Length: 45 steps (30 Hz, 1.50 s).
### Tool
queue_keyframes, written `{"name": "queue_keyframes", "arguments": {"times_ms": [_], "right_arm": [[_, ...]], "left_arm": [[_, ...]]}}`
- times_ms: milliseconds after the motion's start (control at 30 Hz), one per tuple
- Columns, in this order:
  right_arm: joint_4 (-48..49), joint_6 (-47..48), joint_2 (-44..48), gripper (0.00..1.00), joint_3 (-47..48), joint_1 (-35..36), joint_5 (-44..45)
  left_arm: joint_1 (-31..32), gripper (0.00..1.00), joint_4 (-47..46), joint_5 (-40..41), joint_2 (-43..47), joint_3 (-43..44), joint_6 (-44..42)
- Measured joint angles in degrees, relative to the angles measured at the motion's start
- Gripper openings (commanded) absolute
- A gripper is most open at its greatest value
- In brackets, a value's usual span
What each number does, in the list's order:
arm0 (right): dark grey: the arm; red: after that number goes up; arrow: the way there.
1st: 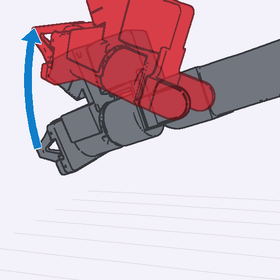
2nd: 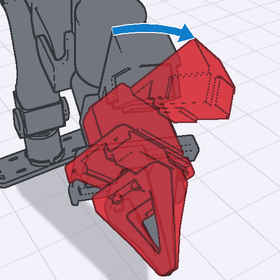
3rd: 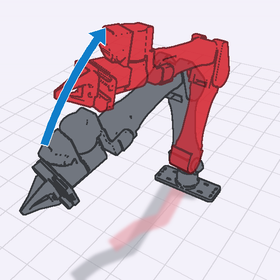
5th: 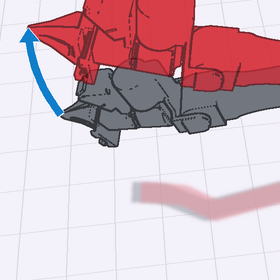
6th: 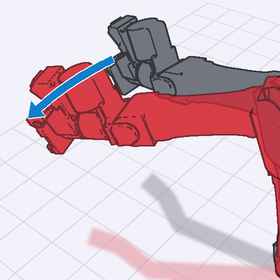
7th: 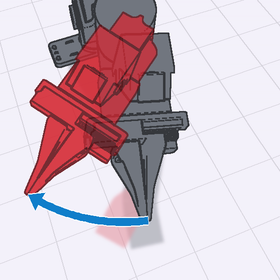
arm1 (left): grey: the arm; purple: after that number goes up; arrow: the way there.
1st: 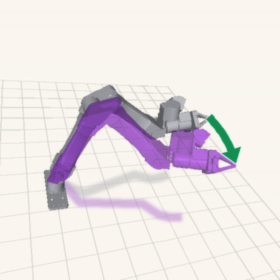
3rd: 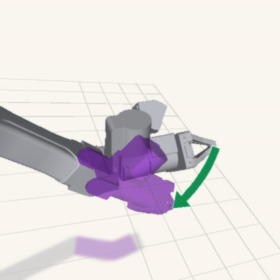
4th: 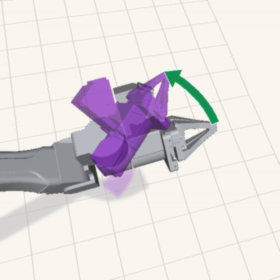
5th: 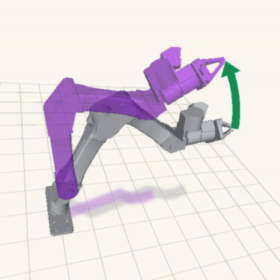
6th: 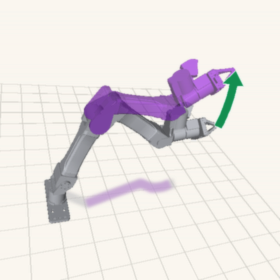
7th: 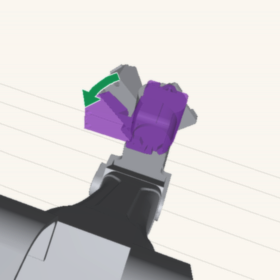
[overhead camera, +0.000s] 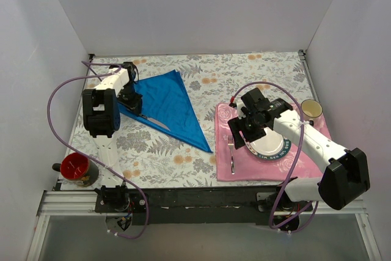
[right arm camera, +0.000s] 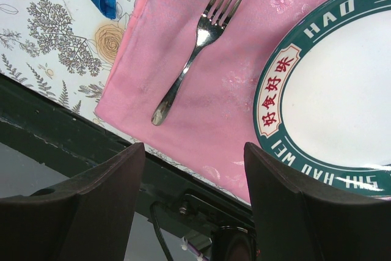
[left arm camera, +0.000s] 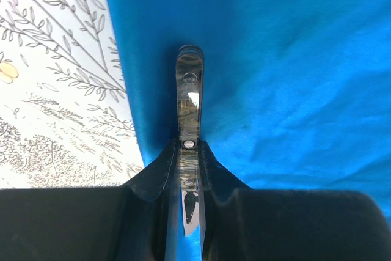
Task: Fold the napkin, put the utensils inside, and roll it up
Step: Place the utensil onto the napkin, then fold the napkin
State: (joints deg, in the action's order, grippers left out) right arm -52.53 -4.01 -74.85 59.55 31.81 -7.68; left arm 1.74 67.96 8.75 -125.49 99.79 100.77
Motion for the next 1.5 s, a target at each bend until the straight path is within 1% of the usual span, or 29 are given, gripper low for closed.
{"name": "queue_keyframes", "arguments": {"times_ms": [167, 200, 233, 267, 300, 400, 433, 500, 600, 633, 667, 733, 767, 833, 867, 900, 1000, 1133, 1200, 1233, 1300, 1400, 1500], "right_arm": [[0.0, 0.0, 0.0, 0.74, 0.0, 0.0, 0.0], [0.0, 0.0, 0.0, 0.74, 0.0, 0.0, 0.0], [0.0, 0.0, 0.0, 0.74, -0.1, -0.1, 0.0], [0.0, 0.0, 0.0, 0.74, -0.1, -0.1, 0.0], [0.0, 0.0, 0.0, 0.74, -0.1, -0.1, 0.0], [0.1, 0.0, 0.0, 0.74, -0.1, -0.3, 0.0], [0.1, 0.0, 0.0, 0.74, -0.1, -0.3, 0.0], [0.1, 0.0, 0.0, 0.74, -0.1, -0.3, 0.0], [0.1, 0.0, 0.0, 0.74, -0.1, -0.3, -0.3], [0.1, 0.0, 0.0, 0.74, -0.1, -0.3, -0.4], [0.1, 0.0, 0.0, 0.74, -0.1, -0.3, -0.5], [0.1, 0.0, 0.0, 0.74, -0.1, -0.3, -1.2], [0.1, 0.0, 0.0, 0.74, -0.1, -0.3, -1.8], [0.1, 0.2, 0.0, 0.73, -0.1, -0.3, -2.9], [0.1, 0.2, 0.0, 0.73, -0.1, -0.3, -3.4], [0.1, 0.2, 0.0, 0.73, -0.1, -0.3, -3.9], [0.0, 0.2, 0.0, 0.73, -0.1, -0.3, -5.1], [0.0, 0.5, -0.7, 0.73, -0.1, -0.3, -6.0], [0.0, 0.6, -1.3, 0.73, -0.1, -0.3, -6.2], [0.0, 0.7, -1.4, 0.73, -0.1, -0.3, -6.2], [0.0, 0.8, -1.5, 0.73, -0.1, -0.3, -6.2], [0.0, 0.9, -1.6, 0.73, -0.2, -0.3, -6.2], [0.0, 1.0, -2.1, 0.73, -0.2, -0.3, -6.2]], "left_arm": [[-0.1, 0.00, 0.4, 0.0, 0.0, 0.0, 0.2], [-0.1, 0.07, 0.4, 0.1, 0.0, 0.0, 0.2], [-0.1, 0.12, 0.5, 0.1, 0.0, 0.0, 0.2], [-0.1, 0.19, 0.5, 0.1, 0.0, 0.0, 0.3], [-0.1, 0.30, 0.6, 0.1, 0.0, 0.0, 0.3], [-0.1, 0.39, 0.7, 0.2, 0.0, 0.0, 0.7], [-0.1, 0.44, 0.7, 0.3, 0.0, 0.0, 0.7], [-0.1, 0.47, 1.0, 0.5, 0.0, 0.1, 0.7], [-0.1, 0.61, 1.8, 1.5, 0.2, 0.9, 0.4], [-0.1, 0.70, 2.3, 1.9, 0.4, 1.4, 0.1], [-0.1, 0.73, 2.4, 2.6, 0.8, 1.8, -0.3], [-0.2, 0.77, 2.3, 5.0, 2.5, 2.1, -1.2], [-0.2, 0.82, 2.3, 5.8, 3.6, 2.1, -1.5], [-0.5, 0.82, 0.5, 7.3, 6.9, 1.0, -2.5], [-0.9, 0.84, -1.3, 7.7, 9.1, -0.5, -3.0], [-1.5, 0.84, -3.5, 8.0, 11.4, -2.6, -3.6], [-4.8, 0.83, -13.4, 8.0, 19.0, -12.4, -6.3], [-11.9, 0.81, -27.8, 5.3, 26.2, -25.3, -9.0], [-15.9, 0.79, -35.6, 2.5, 27.8, -30.5, -9.5], [-17.3, 0.78, -36.2, 2.4, 27.9, -31.7, -9.5], [-20.2, 0.76, -40.7, 1.2, 27.4, -33.2, -9.9], [-21.2, 0.75, -46.2, 0.8, 26.1, -33.2, -10.3], [-21.4, 0.70, -51.0, 0.6, 24.2, -33.2, -10.3]]}}
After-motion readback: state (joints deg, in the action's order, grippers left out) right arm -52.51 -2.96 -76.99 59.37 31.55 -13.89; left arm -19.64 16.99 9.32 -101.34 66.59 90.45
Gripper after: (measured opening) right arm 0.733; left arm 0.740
